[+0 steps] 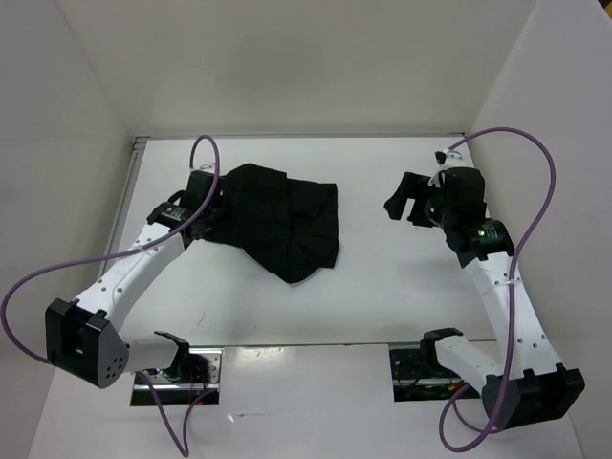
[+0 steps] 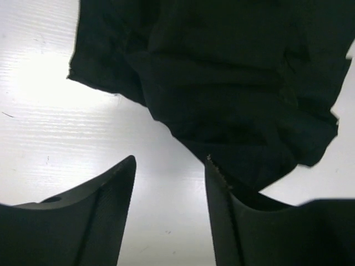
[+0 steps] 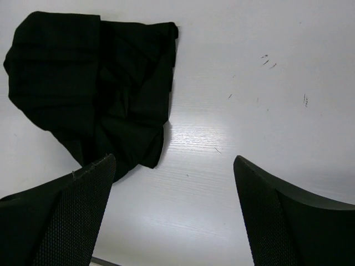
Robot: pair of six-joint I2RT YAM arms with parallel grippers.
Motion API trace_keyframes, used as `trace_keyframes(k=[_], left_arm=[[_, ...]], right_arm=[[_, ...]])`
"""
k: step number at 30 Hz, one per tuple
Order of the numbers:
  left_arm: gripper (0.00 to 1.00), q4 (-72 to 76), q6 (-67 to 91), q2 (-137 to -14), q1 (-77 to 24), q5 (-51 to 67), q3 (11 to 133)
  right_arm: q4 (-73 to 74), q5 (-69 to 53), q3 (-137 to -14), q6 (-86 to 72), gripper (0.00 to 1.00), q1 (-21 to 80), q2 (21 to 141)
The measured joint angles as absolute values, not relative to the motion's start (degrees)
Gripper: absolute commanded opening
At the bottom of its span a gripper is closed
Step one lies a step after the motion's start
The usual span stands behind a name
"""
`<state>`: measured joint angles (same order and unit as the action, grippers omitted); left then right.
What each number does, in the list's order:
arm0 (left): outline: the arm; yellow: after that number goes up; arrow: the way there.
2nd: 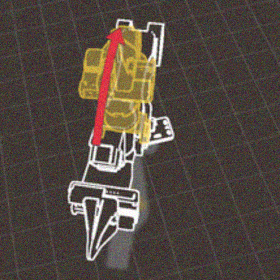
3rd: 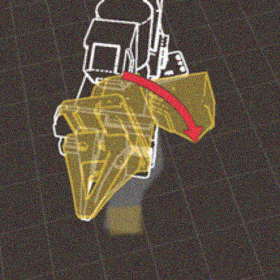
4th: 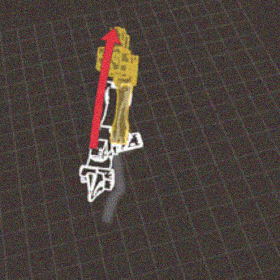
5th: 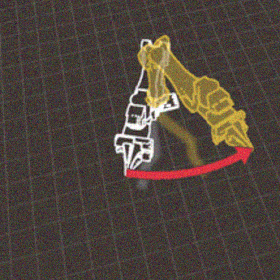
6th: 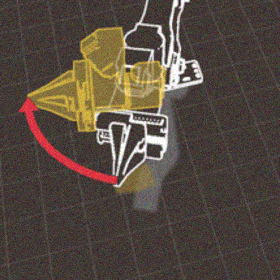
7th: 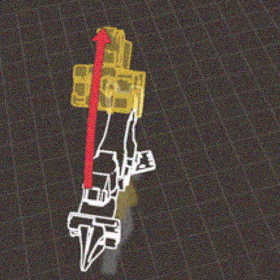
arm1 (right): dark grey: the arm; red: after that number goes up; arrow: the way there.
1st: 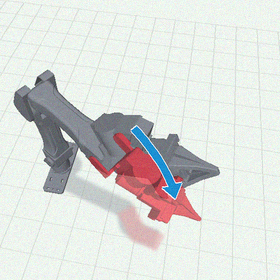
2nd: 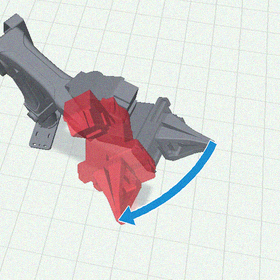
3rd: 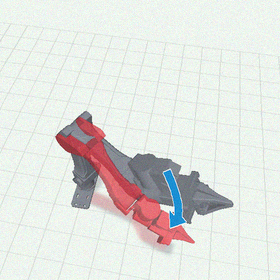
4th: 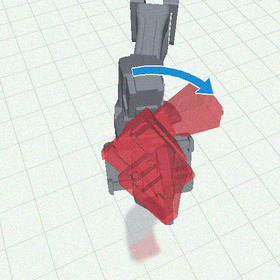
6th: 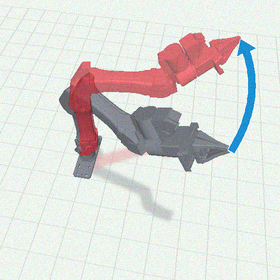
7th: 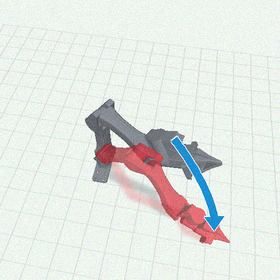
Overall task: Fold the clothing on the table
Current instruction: Grab the skirt from the pile
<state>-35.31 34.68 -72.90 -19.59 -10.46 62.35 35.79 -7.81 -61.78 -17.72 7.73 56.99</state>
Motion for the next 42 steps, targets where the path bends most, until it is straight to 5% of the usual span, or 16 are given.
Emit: trace_keyframes(k=[5, 11, 18, 34, 36, 38, 42], left_arm=[[0.66, -33.3, 39.3, -74.7, -18.4, -17.3, 62.0], [0.47, -29.7, 45.3, -83.7, -13.8, -19.3, 61.3], [0.36, -27.6, 50.2, -93.6, -10.6, -17.4, 61.3], [0.52, -24.4, 54.0, -101.1, -8.9, -15.6, 61.5], [0.36, -24.1, 54.0, -101.3, -8.8, -15.5, 61.6], [0.0, -23.8, 54.3, -101.7, -8.7, -15.5, 61.7], [0.0, -23.8, 52.8, -103.4, -8.8, -14.3, 64.2]], right_arm=[[35.6, -8.4, -61.5, -17.8, 0.93, 7.7, 55.8], [35.7, -8.4, -61.3, -17.9, 0.93, 7.7, 53.4], [35.8, -8.2, -61.0, -18.2, 0.93, 7.7, 50.8], [36.0, -7.7, -60.7, -18.3, 0.93, 7.7, 50.0], [36.0, -7.7, -60.7, -18.3, 0.93, 7.7, 50.0], [36.0, -7.7, -60.7, -18.3, 0.93, 7.7, 49.9], [36.0, -7.3, -60.7, -18.3, 0.93, 7.7, 49.9]])
